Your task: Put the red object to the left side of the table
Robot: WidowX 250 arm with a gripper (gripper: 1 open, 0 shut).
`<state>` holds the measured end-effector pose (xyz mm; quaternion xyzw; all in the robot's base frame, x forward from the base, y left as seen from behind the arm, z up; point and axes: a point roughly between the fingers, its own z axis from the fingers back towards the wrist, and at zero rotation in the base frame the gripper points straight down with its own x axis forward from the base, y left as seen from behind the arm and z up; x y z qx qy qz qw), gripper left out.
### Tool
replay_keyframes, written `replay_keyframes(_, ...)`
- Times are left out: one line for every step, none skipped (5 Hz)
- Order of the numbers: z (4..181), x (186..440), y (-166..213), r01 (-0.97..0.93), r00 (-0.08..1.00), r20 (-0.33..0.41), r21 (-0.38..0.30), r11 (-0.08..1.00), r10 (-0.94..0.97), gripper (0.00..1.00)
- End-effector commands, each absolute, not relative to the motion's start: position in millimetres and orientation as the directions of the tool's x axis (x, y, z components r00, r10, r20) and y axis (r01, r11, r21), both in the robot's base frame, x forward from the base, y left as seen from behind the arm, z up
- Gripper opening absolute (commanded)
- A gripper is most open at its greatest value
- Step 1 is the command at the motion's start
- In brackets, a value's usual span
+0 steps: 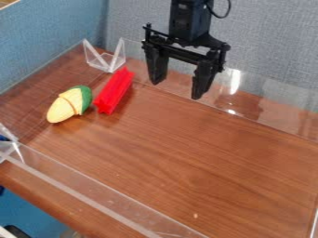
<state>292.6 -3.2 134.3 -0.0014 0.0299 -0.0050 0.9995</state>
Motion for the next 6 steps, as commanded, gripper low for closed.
replay_keyframes(133.1, 304.7, -3.8, 0.024, 0.997, -0.077, -0.004, 1.0, -0.025, 1.0)
replay_keyframes(122.0, 312.6, -0.4, 0.036, 0.994, -0.098, -0.005, 0.999, -0.037, 1.0)
replay_keyframes(120.6, 315.7, 0.4, 0.051, 0.993, -0.108, -0.003, 0.999, -0.051, 1.0)
replay_keyframes(120.0, 319.4, 3.6, 0.102, 0.989, -0.108, -0.001, 0.995, -0.102, 1.0)
replay_keyframes(118.2, 323.4, 6.8, 0.144, 0.984, -0.106, 0.0, 0.99, -0.144, 1.0)
replay_keyframes(114.7, 326.1, 5.7, 0.109, 0.989, -0.102, -0.002, 0.994, -0.109, 1.0)
